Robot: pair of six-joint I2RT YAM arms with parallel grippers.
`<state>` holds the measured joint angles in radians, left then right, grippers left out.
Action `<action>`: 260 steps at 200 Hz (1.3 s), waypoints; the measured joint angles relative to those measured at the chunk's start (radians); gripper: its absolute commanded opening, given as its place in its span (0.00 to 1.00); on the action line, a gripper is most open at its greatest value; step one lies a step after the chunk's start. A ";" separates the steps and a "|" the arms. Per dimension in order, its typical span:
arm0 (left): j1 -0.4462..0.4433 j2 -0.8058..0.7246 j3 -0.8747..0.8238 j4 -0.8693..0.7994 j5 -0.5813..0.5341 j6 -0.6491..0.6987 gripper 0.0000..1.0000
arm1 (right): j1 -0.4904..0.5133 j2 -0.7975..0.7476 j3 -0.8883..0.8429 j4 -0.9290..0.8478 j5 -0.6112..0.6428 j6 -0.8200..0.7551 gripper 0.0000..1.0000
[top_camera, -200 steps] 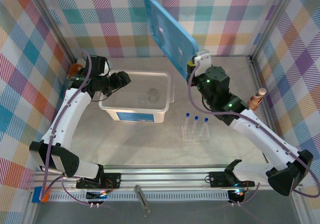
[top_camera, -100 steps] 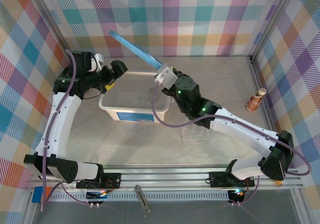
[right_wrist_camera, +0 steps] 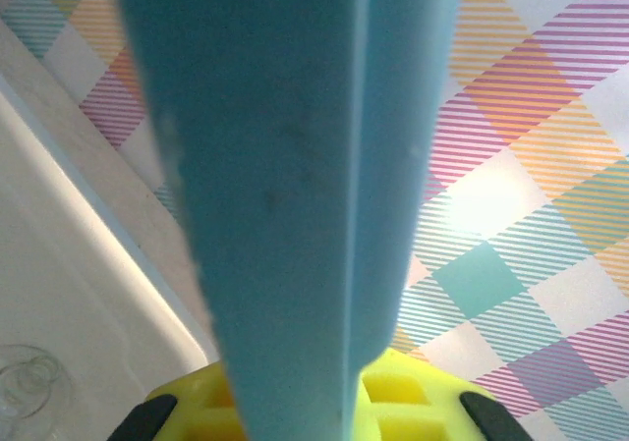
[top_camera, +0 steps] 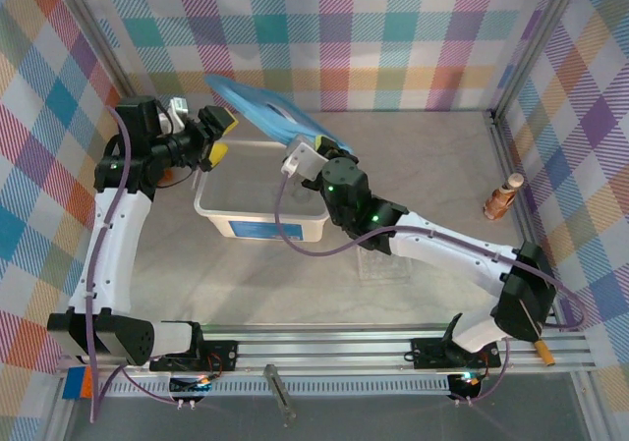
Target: Organize the chemistry lab equipment
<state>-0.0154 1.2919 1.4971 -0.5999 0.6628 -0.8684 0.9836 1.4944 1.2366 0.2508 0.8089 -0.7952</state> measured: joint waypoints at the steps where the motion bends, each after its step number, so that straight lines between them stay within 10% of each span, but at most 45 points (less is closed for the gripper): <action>1: 0.001 -0.002 -0.001 0.002 0.002 -0.003 0.77 | 0.000 0.001 0.000 0.000 0.000 0.000 0.00; 98: 0.044 0.011 -0.072 0.210 0.028 -0.191 0.66 | 0.073 0.030 -0.012 0.080 0.021 -0.105 0.00; 182: 0.045 0.042 -0.094 0.296 0.028 -0.286 0.15 | 0.112 0.046 -0.018 0.152 0.027 -0.186 0.00; 241: 0.051 0.043 -0.103 0.324 0.031 -0.351 0.00 | 0.122 0.066 -0.032 0.195 0.047 -0.216 0.00; 260: 0.051 0.043 -0.120 0.370 0.043 -0.376 0.00 | 0.122 0.067 -0.032 0.205 0.051 -0.217 0.19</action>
<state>0.0353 1.3354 1.3769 -0.2295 0.7055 -1.2446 1.1053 1.5612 1.2049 0.4561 0.8597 -1.0119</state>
